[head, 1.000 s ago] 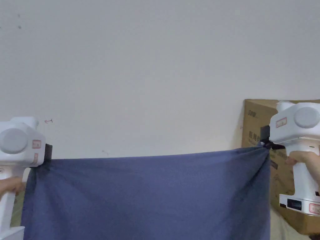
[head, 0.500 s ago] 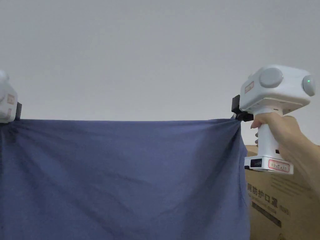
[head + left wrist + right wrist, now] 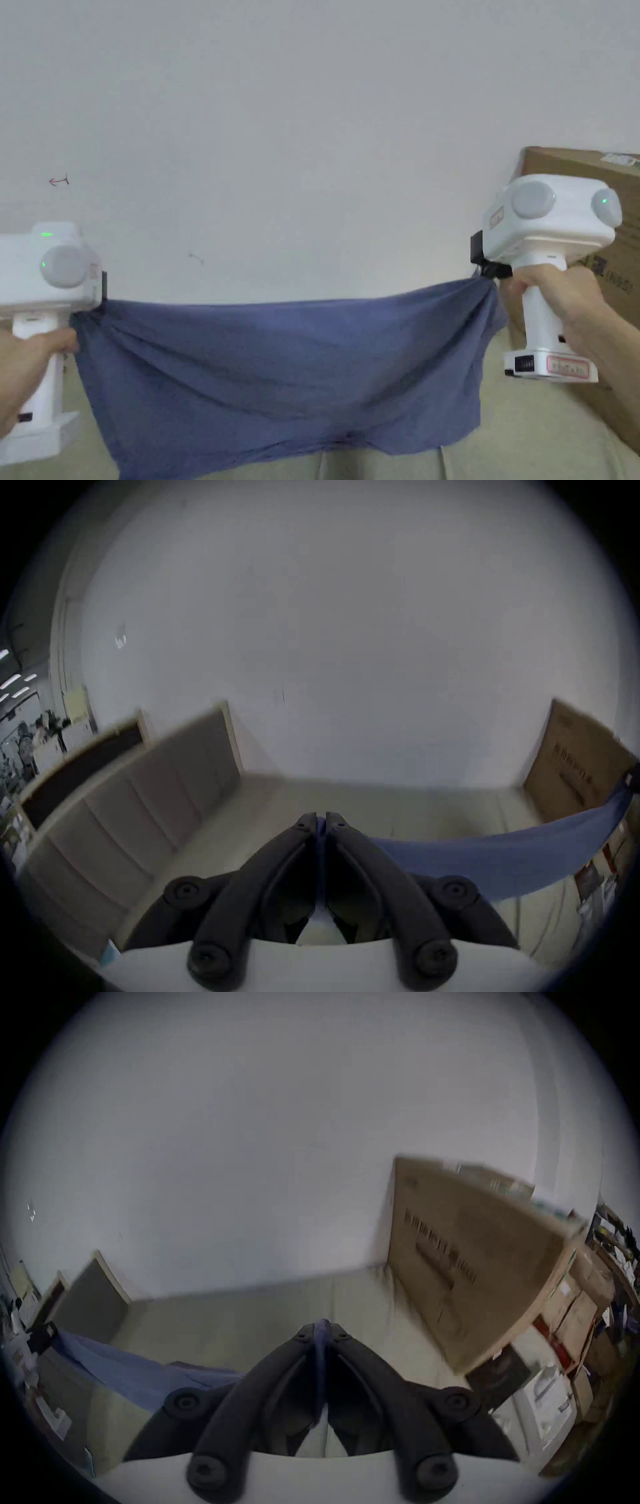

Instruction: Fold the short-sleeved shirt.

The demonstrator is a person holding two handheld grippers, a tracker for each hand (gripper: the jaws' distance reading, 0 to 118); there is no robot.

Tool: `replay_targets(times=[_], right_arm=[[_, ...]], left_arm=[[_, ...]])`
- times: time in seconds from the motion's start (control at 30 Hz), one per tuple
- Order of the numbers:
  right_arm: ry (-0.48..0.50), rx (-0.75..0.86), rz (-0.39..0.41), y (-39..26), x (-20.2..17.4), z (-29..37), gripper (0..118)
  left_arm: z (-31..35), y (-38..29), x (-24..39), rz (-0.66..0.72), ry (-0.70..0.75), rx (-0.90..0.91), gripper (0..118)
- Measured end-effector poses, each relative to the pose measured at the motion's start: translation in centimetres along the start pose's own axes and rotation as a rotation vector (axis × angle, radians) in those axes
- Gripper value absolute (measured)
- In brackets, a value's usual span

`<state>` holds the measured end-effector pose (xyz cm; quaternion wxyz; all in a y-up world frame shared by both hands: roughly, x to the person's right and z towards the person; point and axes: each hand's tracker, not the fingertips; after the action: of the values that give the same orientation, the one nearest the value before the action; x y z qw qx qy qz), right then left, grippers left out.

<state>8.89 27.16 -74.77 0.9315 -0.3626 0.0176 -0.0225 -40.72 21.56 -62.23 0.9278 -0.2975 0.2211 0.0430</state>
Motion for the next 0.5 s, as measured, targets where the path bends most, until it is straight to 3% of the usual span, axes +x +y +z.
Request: replay_targets(times=[0.07,0.13,0.2,0.27,0.37,0.5], right_arm=[[-0.012,-0.124,0.019,-3.9,-0.1,-5.4,3],[-0.030,-0.221,-0.022,-8.0,0.2,-9.5,3],[-0.029,-0.301,-0.087,-11.7,0.9,-12.8,3],[-0.035,-0.364,-0.080,-14.2,1.9,-15.2,3],[-0.079,-0.388,-0.028,-17.0,2.9,-15.8,3],[-0.025,-0.356,-0.092,-19.7,6.0,-13.3,3]], left_arm=[[-4.2,-5.2,1.0,-0.036,-0.007,-0.131,3],[-7.9,-9.4,1.9,-0.067,-0.020,-0.287,3],[-10.0,-13.0,1.8,-0.014,-0.036,-0.342,3],[-11.1,-15.2,1.6,0.020,-0.027,-0.372,3],[-11.6,-17.5,0.7,-0.021,-0.011,-0.384,3],[-8.6,-19.4,-1.1,-0.039,-0.035,-0.356,3]])
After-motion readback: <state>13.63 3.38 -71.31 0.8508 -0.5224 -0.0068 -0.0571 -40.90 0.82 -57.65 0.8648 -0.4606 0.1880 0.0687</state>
